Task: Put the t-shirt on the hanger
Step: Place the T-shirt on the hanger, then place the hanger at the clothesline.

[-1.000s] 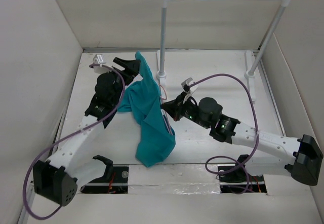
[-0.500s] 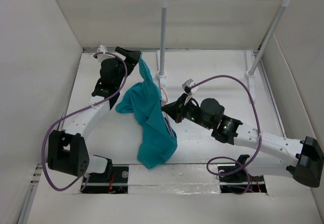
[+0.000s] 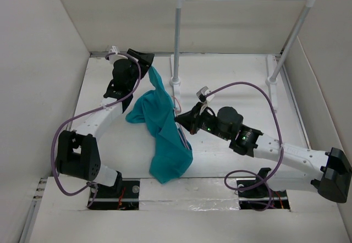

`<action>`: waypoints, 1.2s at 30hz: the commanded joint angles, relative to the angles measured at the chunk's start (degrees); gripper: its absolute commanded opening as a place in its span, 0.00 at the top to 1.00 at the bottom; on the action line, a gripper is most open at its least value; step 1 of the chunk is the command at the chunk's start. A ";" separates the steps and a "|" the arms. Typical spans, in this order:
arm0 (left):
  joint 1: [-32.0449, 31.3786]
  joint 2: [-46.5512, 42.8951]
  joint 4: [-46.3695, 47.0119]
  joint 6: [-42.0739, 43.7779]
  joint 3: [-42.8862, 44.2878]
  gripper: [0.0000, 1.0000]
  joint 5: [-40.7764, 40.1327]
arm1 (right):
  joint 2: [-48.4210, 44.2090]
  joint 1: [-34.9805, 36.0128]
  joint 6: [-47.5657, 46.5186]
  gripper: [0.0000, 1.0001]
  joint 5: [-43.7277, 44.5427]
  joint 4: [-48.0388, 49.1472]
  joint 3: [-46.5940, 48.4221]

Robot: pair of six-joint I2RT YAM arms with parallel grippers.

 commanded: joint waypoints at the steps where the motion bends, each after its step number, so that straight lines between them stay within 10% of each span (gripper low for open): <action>1: -0.14 -1.73 0.91 0.96 1.06 0.45 -1.09 | -0.37 -0.24 -0.59 1.00 0.24 2.95 0.10; 4: -0.14 -1.99 1.08 0.79 0.71 0.93 -2.06 | -0.02 -0.24 -0.94 1.00 0.24 2.17 0.53; 6: -0.14 -1.82 0.91 0.78 1.05 1.00 -1.98 | -0.11 -0.24 -0.68 1.00 0.33 2.25 0.36; 30: 4.70 4.43 -5.16 9.13 14.68 1.00 -4.70 | -9.68 1.87 0.64 1.00 -0.20 -9.87 -1.58; 36: 4.70 1.79 -3.93 8.96 14.06 1.00 -2.42 | -11.54 2.40 -2.87 1.00 3.84 -18.47 12.87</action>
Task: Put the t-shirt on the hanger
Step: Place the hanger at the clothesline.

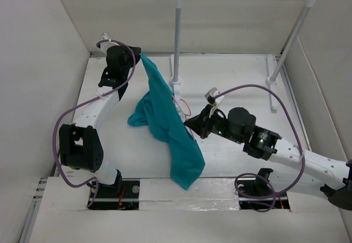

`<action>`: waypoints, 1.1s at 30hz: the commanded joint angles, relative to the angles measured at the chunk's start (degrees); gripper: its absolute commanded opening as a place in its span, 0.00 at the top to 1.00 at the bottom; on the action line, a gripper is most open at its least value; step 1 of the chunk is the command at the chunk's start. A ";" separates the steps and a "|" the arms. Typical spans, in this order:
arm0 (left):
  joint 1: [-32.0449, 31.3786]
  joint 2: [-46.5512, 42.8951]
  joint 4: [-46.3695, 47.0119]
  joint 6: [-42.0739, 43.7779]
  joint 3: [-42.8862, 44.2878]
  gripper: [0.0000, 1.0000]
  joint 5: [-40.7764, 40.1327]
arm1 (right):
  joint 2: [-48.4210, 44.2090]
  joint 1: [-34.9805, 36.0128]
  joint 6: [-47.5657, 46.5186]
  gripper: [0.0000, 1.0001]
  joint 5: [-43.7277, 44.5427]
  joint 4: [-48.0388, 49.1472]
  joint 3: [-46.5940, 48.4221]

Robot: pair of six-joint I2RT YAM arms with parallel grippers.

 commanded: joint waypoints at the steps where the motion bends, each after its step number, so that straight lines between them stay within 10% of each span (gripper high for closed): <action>1: 0.13 -3.87 2.21 1.59 3.92 1.00 0.97 | -1.75 0.65 -4.09 1.00 3.06 -4.38 14.42; 11: -2.49 -10.20 -1.21 5.09 11.31 1.00 1.51 | 11.69 0.65 -10.61 1.00 6.92 -28.65 59.17; 16: -2.51 -14.51 0.98 5.02 3.86 1.00 0.80 | 8.11 -1.98 -7.37 1.00 6.58 -24.98 51.82; 23: -2.51 -19.24 3.79 5.63 -7.22 0.43 4.05 | 2.22 -11.81 -5.60 1.00 8.59 -26.02 44.69; 33: -7.61 -38.31 5.46 6.79 -21.72 0.46 7.55 | 7.47 -38.15 -5.95 1.00 -3.35 -27.16 40.64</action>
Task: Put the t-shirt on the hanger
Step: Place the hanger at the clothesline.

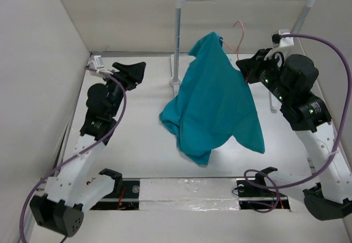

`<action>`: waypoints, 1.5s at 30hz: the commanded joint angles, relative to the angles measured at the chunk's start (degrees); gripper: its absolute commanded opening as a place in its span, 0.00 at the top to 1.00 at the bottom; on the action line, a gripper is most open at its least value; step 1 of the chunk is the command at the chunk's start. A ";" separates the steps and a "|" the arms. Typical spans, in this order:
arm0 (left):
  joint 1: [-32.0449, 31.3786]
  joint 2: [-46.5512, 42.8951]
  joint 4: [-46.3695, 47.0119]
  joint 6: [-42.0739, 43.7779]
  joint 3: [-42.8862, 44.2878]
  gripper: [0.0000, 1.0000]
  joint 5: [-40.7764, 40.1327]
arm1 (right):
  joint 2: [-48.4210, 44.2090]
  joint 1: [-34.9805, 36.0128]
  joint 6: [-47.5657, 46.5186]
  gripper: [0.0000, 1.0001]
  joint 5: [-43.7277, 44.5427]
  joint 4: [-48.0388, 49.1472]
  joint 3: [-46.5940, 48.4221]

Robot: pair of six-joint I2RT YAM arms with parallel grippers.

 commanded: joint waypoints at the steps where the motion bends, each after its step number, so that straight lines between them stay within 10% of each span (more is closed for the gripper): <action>1: 0.22 -7.93 5.00 -0.17 -2.80 0.48 4.46 | 2.83 -7.34 -0.77 1.00 -5.88 2.84 0.67; 17: -1.89 -30.19 -27.15 14.15 -4.82 0.53 4.65 | 15.66 -30.83 -0.69 1.00 -8.01 7.33 14.45; 35: -4.17 -30.81 -22.51 18.37 -11.60 0.52 3.15 | 35.51 -37.59 -0.51 1.00 -10.72 4.60 36.87; 45: -4.17 -29.67 -22.60 19.51 -11.34 0.52 2.88 | 38.43 -40.94 1.51 1.00 -14.16 8.38 31.80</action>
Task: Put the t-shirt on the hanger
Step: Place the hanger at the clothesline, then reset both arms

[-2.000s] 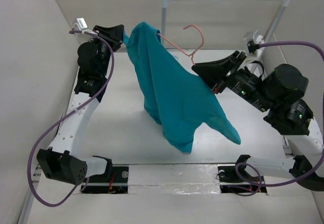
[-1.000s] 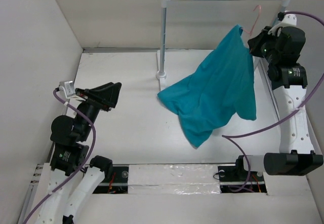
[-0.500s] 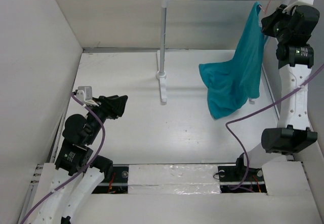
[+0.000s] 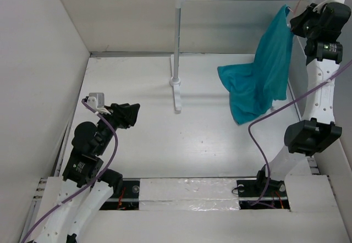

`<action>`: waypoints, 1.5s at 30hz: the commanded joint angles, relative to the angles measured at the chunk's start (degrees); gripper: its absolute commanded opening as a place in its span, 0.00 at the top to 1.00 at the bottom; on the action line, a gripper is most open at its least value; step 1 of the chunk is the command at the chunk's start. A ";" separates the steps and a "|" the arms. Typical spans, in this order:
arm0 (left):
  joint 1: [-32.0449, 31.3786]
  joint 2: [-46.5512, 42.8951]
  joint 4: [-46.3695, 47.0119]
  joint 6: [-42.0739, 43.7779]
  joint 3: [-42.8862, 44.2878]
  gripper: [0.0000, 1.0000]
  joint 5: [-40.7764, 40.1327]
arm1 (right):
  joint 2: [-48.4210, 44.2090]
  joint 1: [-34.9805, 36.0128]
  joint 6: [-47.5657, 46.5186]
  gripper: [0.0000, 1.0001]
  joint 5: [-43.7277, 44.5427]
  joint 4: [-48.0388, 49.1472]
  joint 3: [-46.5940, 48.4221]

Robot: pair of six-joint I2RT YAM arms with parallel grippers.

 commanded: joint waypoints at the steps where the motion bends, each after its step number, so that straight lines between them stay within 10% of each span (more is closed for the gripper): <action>1: -0.31 0.69 3.28 1.31 0.01 0.52 -0.55 | -0.82 -0.37 0.94 1.00 -2.35 5.71 -2.33; 13: -0.31 1.57 3.02 1.40 -0.08 0.50 -0.73 | -2.75 -3.62 4.54 0.98 -3.15 11.16 -12.09; 18: 0.31 1.57 2.76 1.40 -0.17 0.45 -0.46 | -8.89 -4.24 6.91 0.33 -3.32 13.63 -16.57; 25: 0.84 2.62 2.06 0.87 0.45 0.31 -0.55 | -19.35 -4.77 10.51 0.15 -5.60 12.13 -19.29; 26: 0.84 2.62 1.88 0.61 0.71 0.30 -0.90 | -22.85 -4.77 10.96 0.00 -8.83 13.79 -20.61; 36: 1.36 2.97 -0.31 0.16 10.80 0.26 -3.43 | -57.37 -1.26 20.98 0.00 -24.34 28.05 -48.02; 45: 1.36 -0.89 -0.76 -0.45 23.83 0.19 -3.89 | -69.90 6.65 9.21 0.00 -21.25 8.80 -35.13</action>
